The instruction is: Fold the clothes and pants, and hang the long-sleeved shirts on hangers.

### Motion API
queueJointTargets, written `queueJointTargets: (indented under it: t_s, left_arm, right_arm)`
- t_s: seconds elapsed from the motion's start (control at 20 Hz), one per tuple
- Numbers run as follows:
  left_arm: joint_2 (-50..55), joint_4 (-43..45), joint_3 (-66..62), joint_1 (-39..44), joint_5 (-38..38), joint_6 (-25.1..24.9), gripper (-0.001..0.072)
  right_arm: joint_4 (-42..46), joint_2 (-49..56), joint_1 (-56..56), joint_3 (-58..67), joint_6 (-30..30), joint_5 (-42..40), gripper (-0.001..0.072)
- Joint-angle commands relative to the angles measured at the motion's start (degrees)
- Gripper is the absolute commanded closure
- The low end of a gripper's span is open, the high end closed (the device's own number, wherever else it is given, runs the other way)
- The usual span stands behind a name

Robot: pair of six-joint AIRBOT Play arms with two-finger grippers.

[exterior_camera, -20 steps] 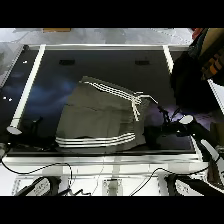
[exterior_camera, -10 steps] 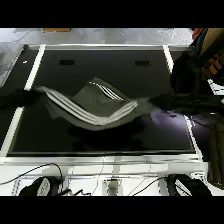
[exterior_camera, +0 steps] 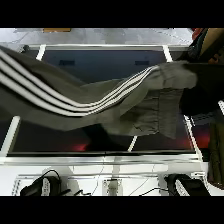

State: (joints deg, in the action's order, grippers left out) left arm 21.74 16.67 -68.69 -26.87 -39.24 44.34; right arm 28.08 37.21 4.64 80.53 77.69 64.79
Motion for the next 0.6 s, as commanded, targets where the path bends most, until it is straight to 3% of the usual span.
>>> queueJointTargets:
  t_s: [0.0, 0.15, 0.3, 0.55]
  left_arm:
    - [-0.66, 2.89, -0.28, 0.00, 7.08, 0.96, 0.0697]
    - [8.13, 3.08, -0.28, 0.02, -5.70, 5.42, 0.0699]
    - [21.84, 5.68, -0.26, 2.43, -17.59, 6.29, 0.0699]
    - [42.71, 12.72, -0.26, 17.16, -11.72, 5.60, 0.0698]
  right_arm:
    - [1.97, 0.63, -0.04, 0.81, 4.17, -3.13, 0.0690]
    - [7.78, 6.38, -0.04, 0.81, 6.88, -3.10, 0.0690]
    - [12.98, 15.91, -0.04, 0.63, 7.19, -3.74, 0.0690]
    - [13.05, 36.63, -2.69, -0.72, 7.30, -10.78, 0.0690]
